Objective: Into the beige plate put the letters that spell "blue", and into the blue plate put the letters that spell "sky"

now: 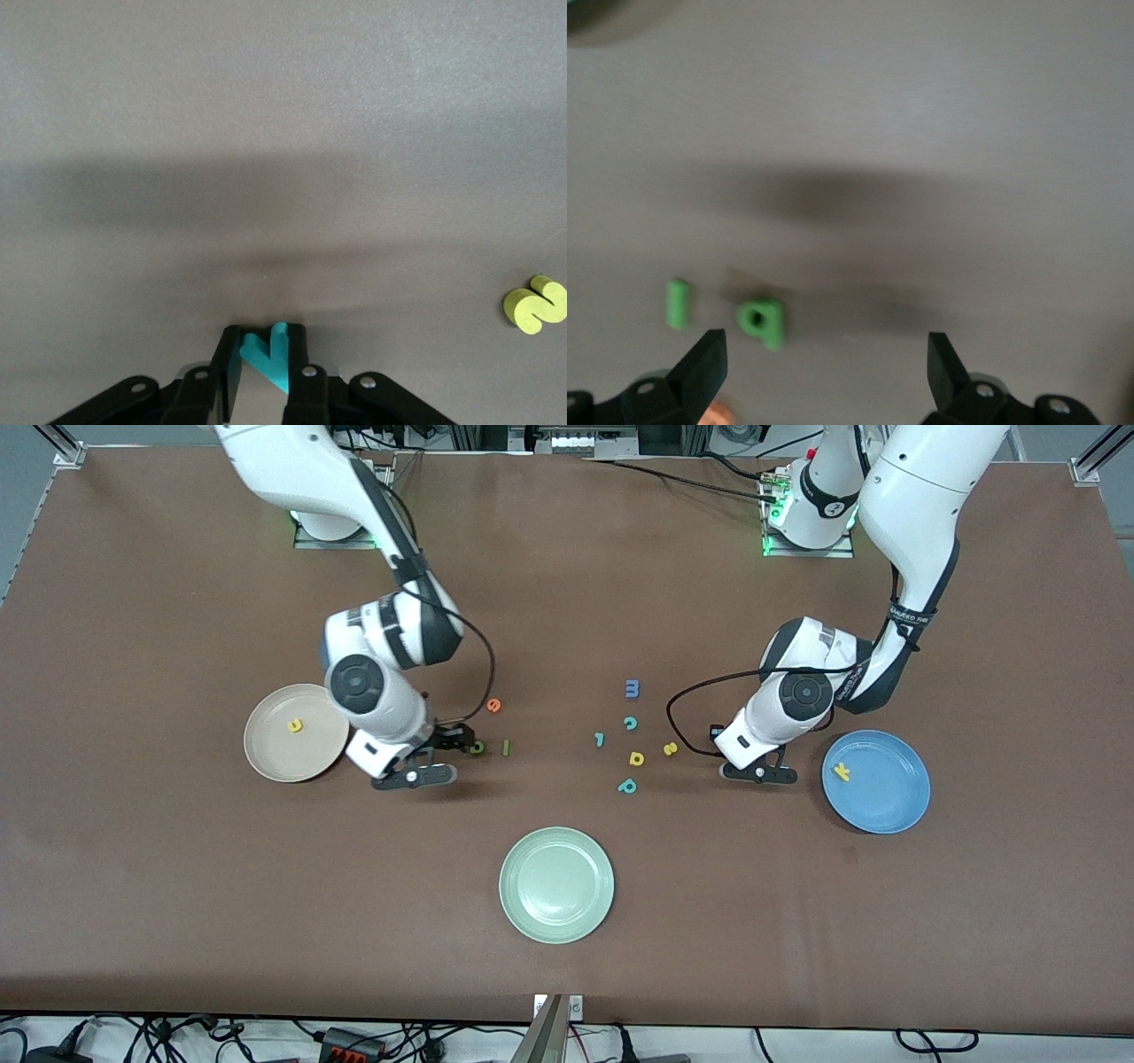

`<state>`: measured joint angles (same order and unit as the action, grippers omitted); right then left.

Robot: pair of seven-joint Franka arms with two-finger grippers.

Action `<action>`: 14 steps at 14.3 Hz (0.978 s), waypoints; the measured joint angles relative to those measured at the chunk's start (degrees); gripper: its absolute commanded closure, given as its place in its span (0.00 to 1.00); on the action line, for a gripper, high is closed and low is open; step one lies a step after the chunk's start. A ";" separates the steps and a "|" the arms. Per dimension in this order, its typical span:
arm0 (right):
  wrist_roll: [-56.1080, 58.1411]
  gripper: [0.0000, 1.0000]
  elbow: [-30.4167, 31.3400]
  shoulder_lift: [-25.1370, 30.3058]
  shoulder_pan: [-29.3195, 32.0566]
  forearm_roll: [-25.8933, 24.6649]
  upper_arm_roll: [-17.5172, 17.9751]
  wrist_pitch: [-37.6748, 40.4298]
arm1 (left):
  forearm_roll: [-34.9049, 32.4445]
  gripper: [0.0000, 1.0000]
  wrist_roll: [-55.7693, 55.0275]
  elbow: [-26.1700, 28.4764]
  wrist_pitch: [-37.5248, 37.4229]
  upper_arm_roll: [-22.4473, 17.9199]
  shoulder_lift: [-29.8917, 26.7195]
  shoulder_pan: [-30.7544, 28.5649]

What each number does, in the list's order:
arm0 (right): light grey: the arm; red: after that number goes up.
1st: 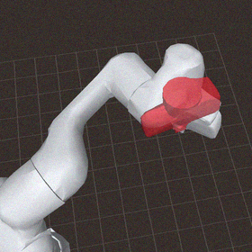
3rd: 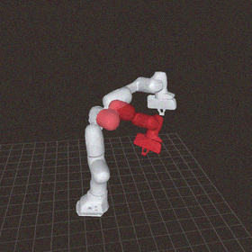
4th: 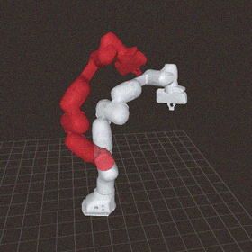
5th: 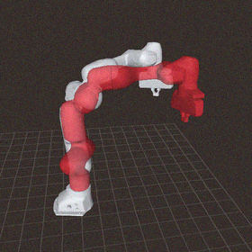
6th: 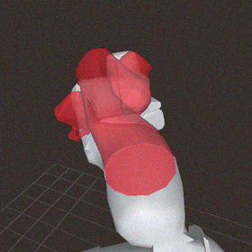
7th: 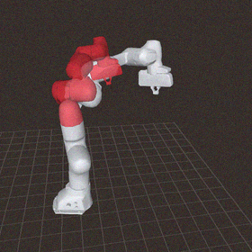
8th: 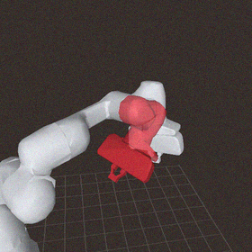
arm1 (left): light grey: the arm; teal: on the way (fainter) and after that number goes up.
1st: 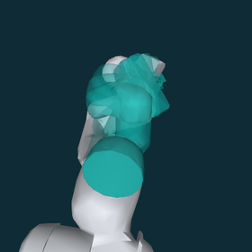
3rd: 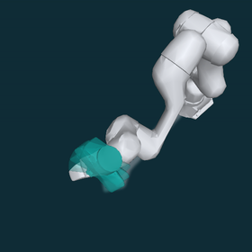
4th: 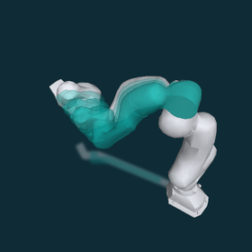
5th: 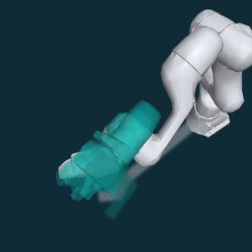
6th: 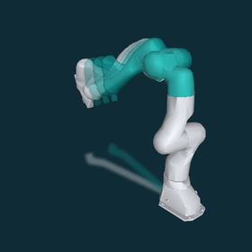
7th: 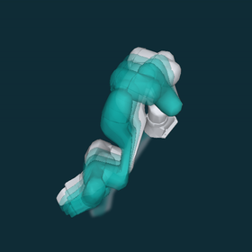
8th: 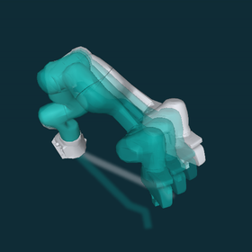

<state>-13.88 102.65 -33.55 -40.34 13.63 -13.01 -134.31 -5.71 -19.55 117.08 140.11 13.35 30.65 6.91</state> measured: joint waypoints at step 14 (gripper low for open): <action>-6.67 0.50 -0.36 -5.25 -4.38 0.04 -0.04 -3.49 | -6.44 0.99 22.53 -11.51 -18.73 -1.34 -2.30 -16.88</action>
<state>-20.55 102.30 -38.80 -44.72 13.67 -13.04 -137.81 -12.16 2.97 105.57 121.37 12.00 28.36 -9.97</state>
